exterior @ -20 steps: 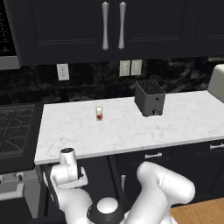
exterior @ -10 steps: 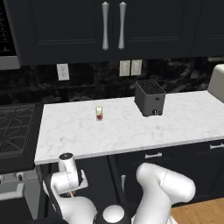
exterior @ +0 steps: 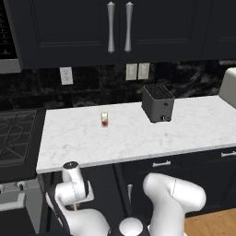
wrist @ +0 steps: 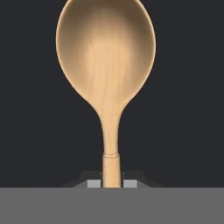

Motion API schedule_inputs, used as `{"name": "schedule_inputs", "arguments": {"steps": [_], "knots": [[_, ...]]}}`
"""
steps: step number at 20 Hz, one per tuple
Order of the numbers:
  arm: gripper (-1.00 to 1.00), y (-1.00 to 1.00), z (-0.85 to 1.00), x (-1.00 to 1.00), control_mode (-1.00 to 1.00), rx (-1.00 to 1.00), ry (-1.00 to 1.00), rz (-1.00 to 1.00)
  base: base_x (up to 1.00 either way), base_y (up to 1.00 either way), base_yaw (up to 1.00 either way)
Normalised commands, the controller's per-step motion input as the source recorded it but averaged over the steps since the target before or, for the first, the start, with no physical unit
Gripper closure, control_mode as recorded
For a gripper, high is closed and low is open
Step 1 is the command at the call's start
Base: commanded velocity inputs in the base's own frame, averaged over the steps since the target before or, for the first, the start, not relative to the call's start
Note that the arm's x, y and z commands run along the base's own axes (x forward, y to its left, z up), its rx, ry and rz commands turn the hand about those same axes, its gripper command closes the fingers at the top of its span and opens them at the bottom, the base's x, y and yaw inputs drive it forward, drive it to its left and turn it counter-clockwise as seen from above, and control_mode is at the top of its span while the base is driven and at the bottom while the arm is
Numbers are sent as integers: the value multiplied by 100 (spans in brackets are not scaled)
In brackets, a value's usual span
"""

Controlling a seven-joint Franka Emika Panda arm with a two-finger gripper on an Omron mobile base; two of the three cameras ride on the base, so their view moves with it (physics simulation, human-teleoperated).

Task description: Pick the wooden spoon from the drawer and place it on the counter.

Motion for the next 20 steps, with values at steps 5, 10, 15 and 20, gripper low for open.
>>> {"name": "schedule_inputs", "arguments": {"steps": [5,10,15,20], "knots": [[100,0,61,-36,-100,0,-8,-12,0,0,0],[100,0,87,-38,-100,-4,-19,-9,0,0,0],[100,-24,98,-9,-100,-3,-18,-10,0,0,0],[100,-23,99,14,-100,-5,-15,-6,0,0,0]]}}
